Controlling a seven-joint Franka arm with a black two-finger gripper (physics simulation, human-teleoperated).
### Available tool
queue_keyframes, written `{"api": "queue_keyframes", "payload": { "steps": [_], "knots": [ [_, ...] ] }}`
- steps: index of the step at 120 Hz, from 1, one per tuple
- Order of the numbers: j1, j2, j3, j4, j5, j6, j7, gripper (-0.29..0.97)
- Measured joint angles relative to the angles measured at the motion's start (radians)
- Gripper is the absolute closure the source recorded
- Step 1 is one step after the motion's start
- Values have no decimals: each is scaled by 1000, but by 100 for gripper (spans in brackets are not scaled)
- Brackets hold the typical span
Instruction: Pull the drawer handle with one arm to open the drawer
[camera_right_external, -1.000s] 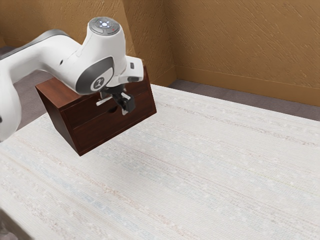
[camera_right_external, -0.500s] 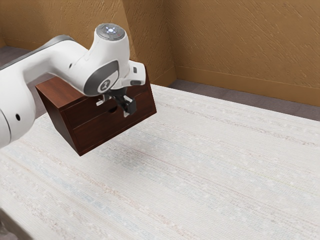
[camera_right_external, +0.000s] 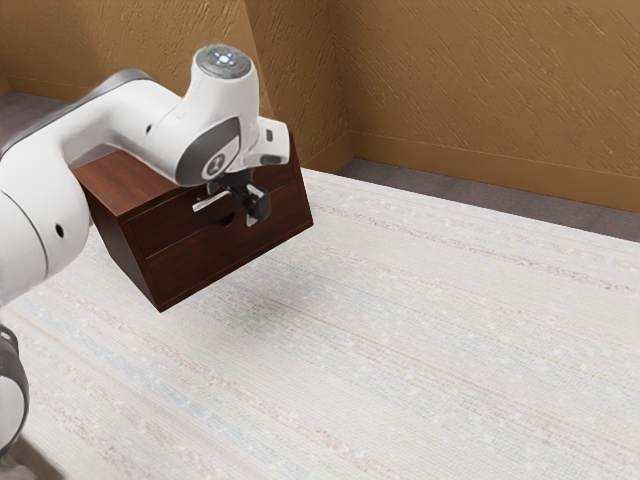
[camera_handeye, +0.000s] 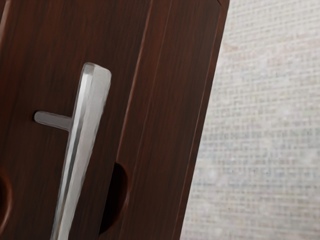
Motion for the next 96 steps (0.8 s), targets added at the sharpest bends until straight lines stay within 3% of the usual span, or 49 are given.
{"api": "queue_keyframes", "payload": {
  "steps": [96],
  "knots": [
    [-67, 9, -2, -7, -3, -28, 26, 7]
  ]
}}
